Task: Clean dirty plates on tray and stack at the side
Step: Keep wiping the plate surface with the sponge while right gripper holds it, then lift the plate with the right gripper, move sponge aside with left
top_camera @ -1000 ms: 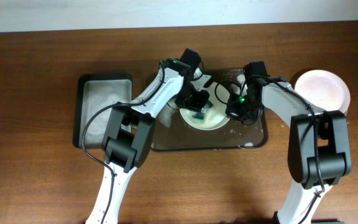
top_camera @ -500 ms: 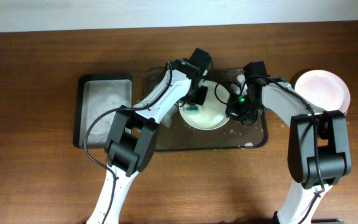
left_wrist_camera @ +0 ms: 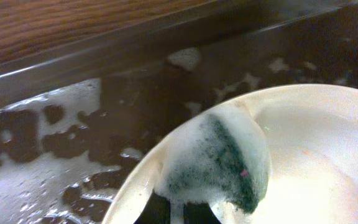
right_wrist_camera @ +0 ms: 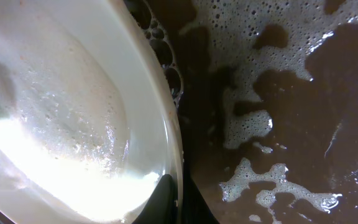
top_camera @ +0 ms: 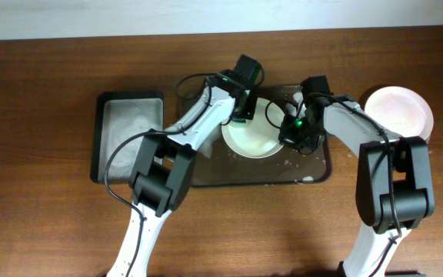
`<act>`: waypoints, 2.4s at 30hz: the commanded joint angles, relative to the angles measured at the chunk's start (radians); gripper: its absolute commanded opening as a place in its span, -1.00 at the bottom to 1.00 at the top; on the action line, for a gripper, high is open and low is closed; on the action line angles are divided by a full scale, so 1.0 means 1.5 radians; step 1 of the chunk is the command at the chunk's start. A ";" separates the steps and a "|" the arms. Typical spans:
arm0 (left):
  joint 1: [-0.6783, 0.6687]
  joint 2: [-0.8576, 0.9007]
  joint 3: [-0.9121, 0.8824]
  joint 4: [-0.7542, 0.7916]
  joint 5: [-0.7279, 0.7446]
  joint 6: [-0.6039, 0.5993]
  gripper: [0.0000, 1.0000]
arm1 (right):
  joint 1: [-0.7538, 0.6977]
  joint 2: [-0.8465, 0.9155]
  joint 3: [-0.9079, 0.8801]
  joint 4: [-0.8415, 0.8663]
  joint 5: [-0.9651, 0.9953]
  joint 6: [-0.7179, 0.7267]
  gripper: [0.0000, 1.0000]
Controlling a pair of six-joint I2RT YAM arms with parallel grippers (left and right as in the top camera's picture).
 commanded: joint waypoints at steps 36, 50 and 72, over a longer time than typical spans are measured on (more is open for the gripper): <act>0.055 0.038 0.032 -0.118 -0.016 -0.004 -0.99 | 0.004 0.027 -0.024 -0.011 0.039 -0.020 -0.92; 0.102 0.033 0.392 -0.523 0.044 0.033 -0.99 | 0.002 0.004 -0.023 -0.009 0.041 -0.067 -0.91; 0.121 0.039 0.165 -0.388 0.131 0.057 -0.99 | 0.223 -0.319 -0.024 -0.168 0.873 0.059 -0.92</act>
